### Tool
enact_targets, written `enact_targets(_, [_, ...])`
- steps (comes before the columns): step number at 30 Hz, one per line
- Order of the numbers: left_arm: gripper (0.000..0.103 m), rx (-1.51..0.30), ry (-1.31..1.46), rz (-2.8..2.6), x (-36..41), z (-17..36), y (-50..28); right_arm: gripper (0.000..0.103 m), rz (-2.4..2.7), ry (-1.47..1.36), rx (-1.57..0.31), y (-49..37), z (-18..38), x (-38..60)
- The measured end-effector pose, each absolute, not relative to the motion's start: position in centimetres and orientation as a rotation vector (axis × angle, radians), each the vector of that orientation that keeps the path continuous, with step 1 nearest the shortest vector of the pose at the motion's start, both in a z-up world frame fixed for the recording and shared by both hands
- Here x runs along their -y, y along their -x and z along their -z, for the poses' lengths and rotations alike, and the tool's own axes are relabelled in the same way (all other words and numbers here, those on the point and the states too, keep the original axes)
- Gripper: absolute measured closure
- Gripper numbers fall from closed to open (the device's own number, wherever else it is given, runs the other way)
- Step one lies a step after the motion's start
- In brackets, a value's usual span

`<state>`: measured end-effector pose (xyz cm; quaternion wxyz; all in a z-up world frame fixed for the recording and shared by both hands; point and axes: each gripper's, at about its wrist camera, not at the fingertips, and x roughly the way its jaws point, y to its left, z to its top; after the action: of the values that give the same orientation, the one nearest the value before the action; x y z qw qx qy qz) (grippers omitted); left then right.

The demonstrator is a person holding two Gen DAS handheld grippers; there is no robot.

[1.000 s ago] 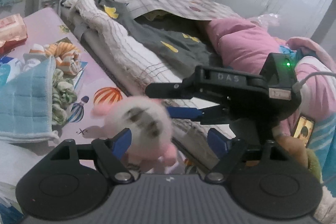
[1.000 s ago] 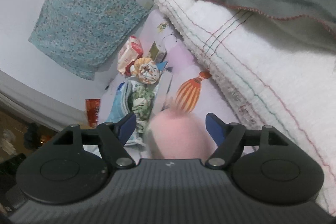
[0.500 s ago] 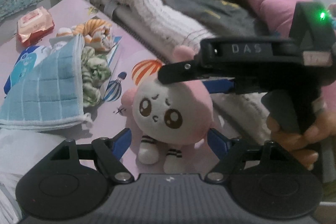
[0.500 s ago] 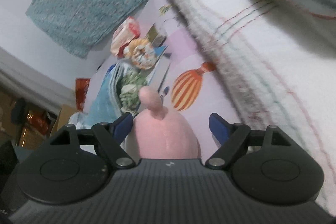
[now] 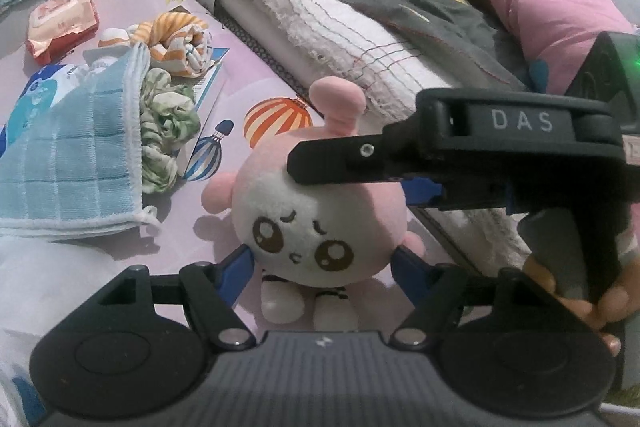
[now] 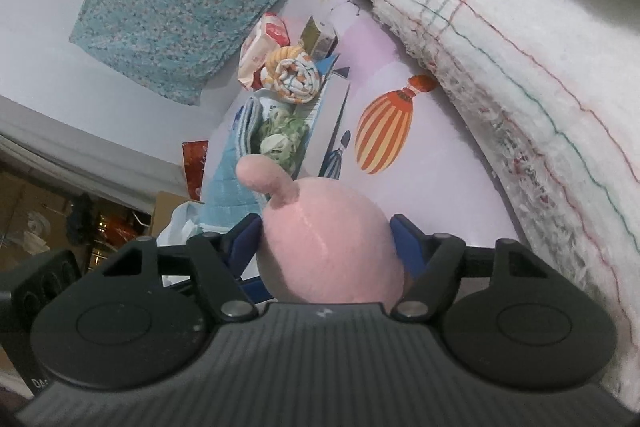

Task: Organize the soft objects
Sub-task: 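Carry the pink plush toy over the box and release it inside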

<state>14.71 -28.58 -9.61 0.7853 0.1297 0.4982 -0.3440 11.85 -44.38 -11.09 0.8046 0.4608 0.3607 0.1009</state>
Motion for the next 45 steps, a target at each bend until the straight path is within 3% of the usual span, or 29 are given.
enact_targets(6, [0.027,-1.01,-0.245,0.742,27.4,6.3,-12.9,0.034,-0.239,-0.95,-0.717,-9.9,8.0,43.6])
enact_targets(15, [0.027,-0.79,-0.2,0.629,22.3,-2.4,-9.4,0.034,-0.385,-0.819,-0.573,-9.0,-1.2,40.3])
enact_targets(26, [0.027,-0.691,-0.078,0.326,9.4,-10.3,-10.9,0.033,-0.742,-0.61,-0.55,-17.0,-12.6,26.4])
enact_targets(34, [0.027,-0.804,0.071,0.163,-0.7,-8.7,-17.7,0.033,-0.896,-0.556,-0.786,-27.2,-13.5,14.0])
enact_targets(45, [0.026,-1.019,0.313,0.084,-11.7,-0.8,-24.8,0.031,-0.875,-0.49,-1.196,-38.7,-6.0,2.5])
